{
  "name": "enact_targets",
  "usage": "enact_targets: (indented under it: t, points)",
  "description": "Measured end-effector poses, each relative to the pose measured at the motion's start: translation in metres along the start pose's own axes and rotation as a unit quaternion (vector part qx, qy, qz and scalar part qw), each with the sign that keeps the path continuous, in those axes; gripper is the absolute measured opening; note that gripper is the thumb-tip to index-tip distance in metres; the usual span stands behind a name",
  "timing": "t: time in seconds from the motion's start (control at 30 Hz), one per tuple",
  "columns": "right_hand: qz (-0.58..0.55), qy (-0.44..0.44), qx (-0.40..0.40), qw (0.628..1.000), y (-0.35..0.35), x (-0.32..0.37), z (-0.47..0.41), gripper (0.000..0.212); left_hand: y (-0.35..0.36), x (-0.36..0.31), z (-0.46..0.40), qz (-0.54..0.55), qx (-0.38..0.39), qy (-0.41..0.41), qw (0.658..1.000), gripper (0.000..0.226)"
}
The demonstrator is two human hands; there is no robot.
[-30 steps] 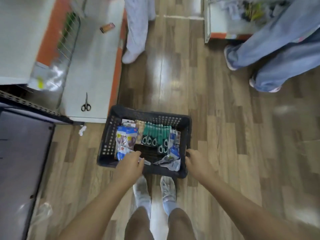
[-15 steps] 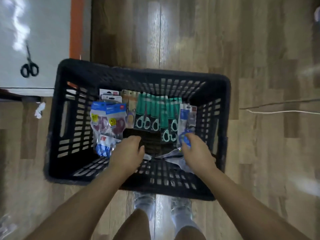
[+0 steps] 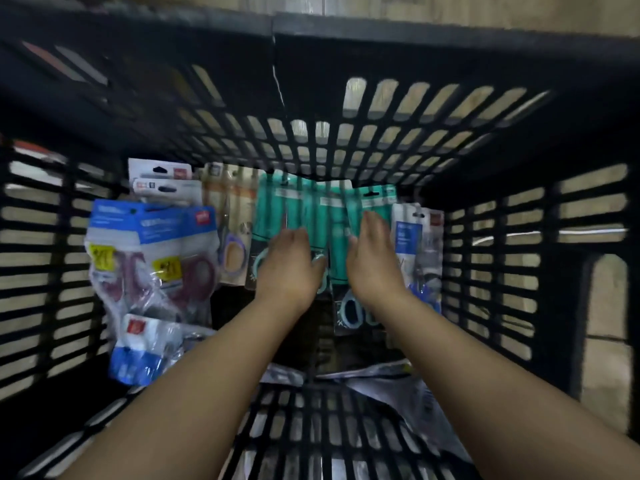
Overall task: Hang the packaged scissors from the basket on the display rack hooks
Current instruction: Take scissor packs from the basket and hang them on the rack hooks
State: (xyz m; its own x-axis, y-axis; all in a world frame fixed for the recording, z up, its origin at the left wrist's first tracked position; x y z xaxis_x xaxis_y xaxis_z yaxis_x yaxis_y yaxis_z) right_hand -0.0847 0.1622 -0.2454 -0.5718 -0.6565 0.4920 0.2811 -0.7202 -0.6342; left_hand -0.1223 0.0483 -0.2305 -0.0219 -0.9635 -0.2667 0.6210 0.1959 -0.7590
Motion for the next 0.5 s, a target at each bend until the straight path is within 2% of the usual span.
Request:
enact_targets:
  t: [0.13,0.23,0.3,0.4,0.5]
  points:
    - [-0.02,0.026,-0.032,0.999,0.007,-0.007,-0.009,0.061,0.008,-0.004,-0.017,0.02,-0.018,-0.056,0.998,0.047]
    - [-0.015,0.034,-0.054,0.998,0.008,-0.005,-0.011,0.064,0.015,-0.002,-0.026,0.102,0.003,-0.11,0.989,0.057]
    - [-0.007,0.046,-0.044,0.998,0.008,-0.005,-0.01,0.067,0.018,-0.001,-0.028,0.153,0.019,-0.123,0.98,0.049]
    - [0.018,0.038,-0.006,0.999,0.011,-0.004,-0.005,0.072,0.015,0.007,-0.025,0.173,0.024,-0.122,0.977,0.026]
    - [0.032,0.002,0.026,0.999,0.016,0.004,0.002,0.075,0.005,0.032,-0.019,0.202,0.001,-0.156,0.967,0.031]
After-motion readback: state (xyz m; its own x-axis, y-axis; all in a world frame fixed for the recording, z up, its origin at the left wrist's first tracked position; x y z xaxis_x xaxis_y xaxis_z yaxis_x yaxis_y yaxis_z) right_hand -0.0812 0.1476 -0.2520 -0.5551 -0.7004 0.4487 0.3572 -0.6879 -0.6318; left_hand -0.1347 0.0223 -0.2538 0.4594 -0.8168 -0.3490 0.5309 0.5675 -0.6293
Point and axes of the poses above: each hand's wrist, its own z-axis away from the middle knuckle, its own y-axis out of the palm, x = y × z, the point moved 7 cm from there along -z, towards the middle knuckle, and after that the axes turned 3 degrees about -y, right-handed, at the moved point
